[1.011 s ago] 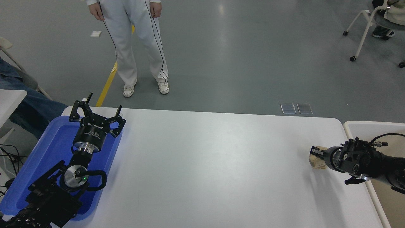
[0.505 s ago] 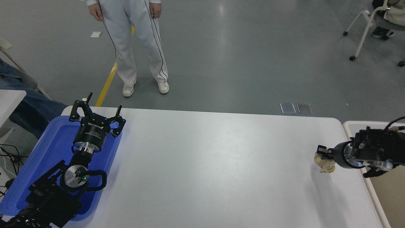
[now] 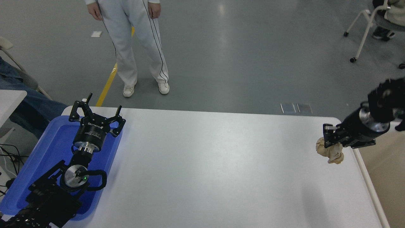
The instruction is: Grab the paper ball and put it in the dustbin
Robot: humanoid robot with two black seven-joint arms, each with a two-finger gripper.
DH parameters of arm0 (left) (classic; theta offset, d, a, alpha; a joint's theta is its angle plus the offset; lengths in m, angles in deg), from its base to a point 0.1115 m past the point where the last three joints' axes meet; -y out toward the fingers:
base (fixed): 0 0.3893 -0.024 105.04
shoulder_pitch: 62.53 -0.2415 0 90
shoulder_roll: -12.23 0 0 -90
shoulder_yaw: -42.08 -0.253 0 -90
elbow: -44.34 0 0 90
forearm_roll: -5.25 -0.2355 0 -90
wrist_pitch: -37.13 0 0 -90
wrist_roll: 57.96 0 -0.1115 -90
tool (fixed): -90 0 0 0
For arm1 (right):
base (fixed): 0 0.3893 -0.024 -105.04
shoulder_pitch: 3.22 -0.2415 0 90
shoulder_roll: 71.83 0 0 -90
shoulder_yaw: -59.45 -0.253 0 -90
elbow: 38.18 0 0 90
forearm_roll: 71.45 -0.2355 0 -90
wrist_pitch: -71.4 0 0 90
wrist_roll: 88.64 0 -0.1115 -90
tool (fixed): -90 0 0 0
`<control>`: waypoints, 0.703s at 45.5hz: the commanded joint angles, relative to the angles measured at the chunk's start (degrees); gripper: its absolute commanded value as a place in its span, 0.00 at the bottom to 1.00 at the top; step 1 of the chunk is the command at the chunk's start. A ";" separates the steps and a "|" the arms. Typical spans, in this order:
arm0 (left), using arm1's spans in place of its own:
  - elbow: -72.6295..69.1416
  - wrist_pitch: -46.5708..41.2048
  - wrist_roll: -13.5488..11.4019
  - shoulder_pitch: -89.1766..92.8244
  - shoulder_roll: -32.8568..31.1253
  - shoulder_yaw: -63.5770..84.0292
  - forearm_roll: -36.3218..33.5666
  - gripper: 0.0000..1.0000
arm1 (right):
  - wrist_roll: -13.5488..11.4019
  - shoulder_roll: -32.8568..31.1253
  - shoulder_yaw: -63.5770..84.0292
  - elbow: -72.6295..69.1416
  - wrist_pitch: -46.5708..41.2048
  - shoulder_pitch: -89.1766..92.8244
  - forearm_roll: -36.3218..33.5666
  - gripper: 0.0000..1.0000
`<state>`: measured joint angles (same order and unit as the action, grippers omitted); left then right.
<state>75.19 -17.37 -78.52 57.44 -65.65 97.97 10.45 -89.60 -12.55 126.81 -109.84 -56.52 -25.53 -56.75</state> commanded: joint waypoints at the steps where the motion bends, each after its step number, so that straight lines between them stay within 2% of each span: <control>1: 0.00 0.00 0.00 0.00 0.00 0.00 0.06 1.00 | -0.10 0.57 1.10 -2.61 -7.08 -12.04 3.23 0.00; 19: 0.00 0.00 0.00 0.00 0.00 0.00 0.06 1.00 | -0.10 4.35 1.10 -4.19 -7.08 -23.20 3.23 0.00; 32: 0.00 0.00 0.00 0.00 0.00 0.00 0.06 1.00 | -0.27 4.35 0.58 -4.19 -7.08 -29.18 3.49 0.00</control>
<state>75.18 -17.37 -78.52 57.44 -65.65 97.97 10.52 -89.73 -8.58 127.73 -113.72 -63.35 -49.38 -53.60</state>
